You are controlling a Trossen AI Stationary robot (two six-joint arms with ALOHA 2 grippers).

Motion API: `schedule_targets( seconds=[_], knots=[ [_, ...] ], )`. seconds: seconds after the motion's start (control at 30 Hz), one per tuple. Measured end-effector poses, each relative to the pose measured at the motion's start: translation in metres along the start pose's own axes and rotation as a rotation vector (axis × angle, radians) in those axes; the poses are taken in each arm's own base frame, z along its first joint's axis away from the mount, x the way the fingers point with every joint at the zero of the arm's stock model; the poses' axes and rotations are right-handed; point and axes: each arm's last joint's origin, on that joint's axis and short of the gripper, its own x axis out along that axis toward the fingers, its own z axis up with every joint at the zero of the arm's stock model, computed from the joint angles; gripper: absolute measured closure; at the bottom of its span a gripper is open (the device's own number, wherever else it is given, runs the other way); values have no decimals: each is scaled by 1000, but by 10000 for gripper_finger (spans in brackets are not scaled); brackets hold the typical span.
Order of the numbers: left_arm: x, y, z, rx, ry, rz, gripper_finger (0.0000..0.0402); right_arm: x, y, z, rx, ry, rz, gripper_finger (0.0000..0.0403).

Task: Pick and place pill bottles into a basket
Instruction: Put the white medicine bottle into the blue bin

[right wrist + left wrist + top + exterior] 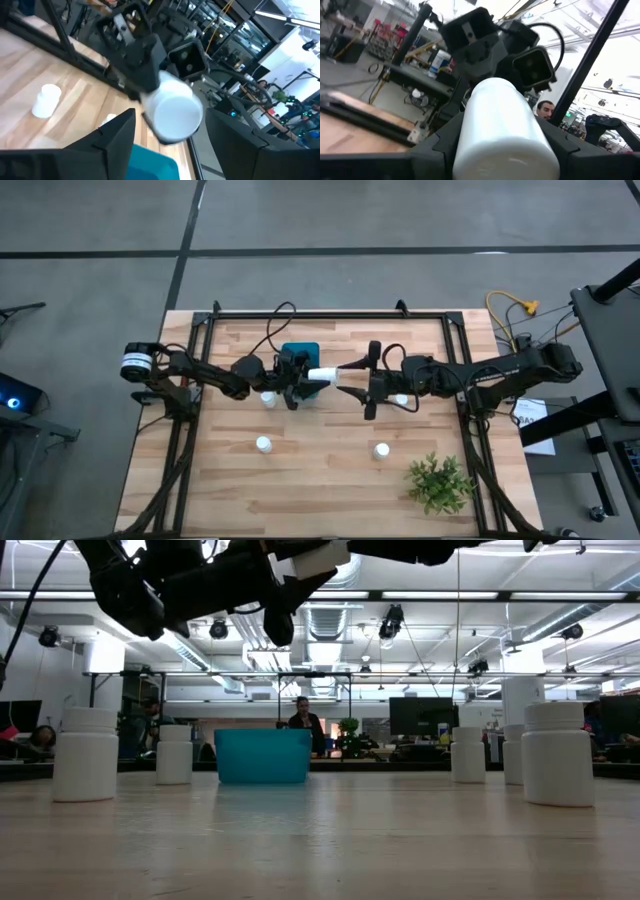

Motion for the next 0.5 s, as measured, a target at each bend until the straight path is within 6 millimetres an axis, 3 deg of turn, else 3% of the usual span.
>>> schedule_targets(
  seconds=[0.23,0.5],
  knots=[
    [0,-1,1,50,-12,-4,241,0,1,3,-3,8,5,106],
    [-1,-2,3,149,-37,-17,242,0,-7,14,184,8,-56,61]
  ],
)
